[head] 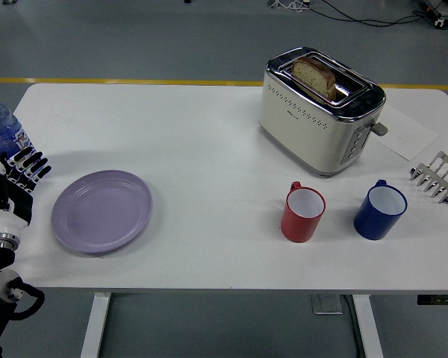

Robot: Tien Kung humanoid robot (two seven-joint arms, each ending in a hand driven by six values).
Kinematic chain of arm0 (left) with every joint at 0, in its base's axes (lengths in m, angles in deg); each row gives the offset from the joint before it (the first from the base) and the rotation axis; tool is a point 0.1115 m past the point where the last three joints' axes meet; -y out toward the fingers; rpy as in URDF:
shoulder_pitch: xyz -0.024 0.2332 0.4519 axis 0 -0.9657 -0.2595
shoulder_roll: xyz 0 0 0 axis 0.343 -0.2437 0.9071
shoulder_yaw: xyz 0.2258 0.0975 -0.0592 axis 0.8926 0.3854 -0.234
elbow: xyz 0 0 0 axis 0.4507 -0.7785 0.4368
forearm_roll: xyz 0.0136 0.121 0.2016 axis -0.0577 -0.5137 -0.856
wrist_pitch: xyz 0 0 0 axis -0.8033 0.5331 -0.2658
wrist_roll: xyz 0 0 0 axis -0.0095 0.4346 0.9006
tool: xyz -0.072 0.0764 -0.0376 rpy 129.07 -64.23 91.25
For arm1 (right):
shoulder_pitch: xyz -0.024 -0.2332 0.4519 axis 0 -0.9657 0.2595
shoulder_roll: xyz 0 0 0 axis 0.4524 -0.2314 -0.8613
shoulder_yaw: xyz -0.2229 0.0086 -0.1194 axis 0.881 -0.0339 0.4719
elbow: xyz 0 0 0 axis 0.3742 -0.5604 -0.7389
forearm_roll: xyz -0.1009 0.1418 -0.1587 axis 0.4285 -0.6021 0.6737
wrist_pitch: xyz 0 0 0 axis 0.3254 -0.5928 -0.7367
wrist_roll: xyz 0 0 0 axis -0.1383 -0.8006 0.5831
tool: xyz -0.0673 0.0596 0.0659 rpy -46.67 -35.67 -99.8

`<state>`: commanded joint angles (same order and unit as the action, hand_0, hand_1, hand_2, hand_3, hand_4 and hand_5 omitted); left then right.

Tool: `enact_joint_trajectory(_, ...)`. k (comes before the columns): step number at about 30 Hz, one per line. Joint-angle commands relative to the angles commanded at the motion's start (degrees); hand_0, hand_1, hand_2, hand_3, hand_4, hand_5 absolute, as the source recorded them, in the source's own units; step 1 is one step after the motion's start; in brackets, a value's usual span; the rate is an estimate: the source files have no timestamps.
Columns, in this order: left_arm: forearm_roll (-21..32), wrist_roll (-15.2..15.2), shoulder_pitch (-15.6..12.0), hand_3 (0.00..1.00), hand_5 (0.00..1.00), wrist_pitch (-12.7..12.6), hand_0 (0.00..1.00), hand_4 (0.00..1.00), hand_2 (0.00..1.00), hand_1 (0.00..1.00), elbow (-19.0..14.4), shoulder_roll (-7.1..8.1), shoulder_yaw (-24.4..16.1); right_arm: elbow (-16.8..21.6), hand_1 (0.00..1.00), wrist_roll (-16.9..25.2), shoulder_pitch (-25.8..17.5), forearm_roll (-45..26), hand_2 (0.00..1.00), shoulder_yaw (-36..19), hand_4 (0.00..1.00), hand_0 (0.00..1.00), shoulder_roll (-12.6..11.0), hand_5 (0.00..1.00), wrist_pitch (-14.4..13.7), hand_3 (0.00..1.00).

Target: Push plate across desktop

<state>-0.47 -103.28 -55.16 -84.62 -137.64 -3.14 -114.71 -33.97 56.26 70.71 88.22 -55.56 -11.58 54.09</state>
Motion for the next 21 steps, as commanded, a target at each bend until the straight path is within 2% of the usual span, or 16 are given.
enact_joint_trajectory(11,-0.03,1.14,0.37,0.567,0.998,1.22,0.672,0.530,0.610,0.664,1.04,-1.59,1.65,0.00,0.679,-0.07,0.13,0.22,0.699,0.01,0.482,0.691,0.00,0.231,0.11,0.613)
enact_joint_trajectory(21,0.71,0.16,0.93,0.564,0.998,1.53,0.674,0.530,0.608,0.663,2.76,-2.75,2.61,0.00,0.679,-0.15,-0.05,0.13,0.698,0.17,0.482,0.691,0.02,0.231,0.13,0.613)
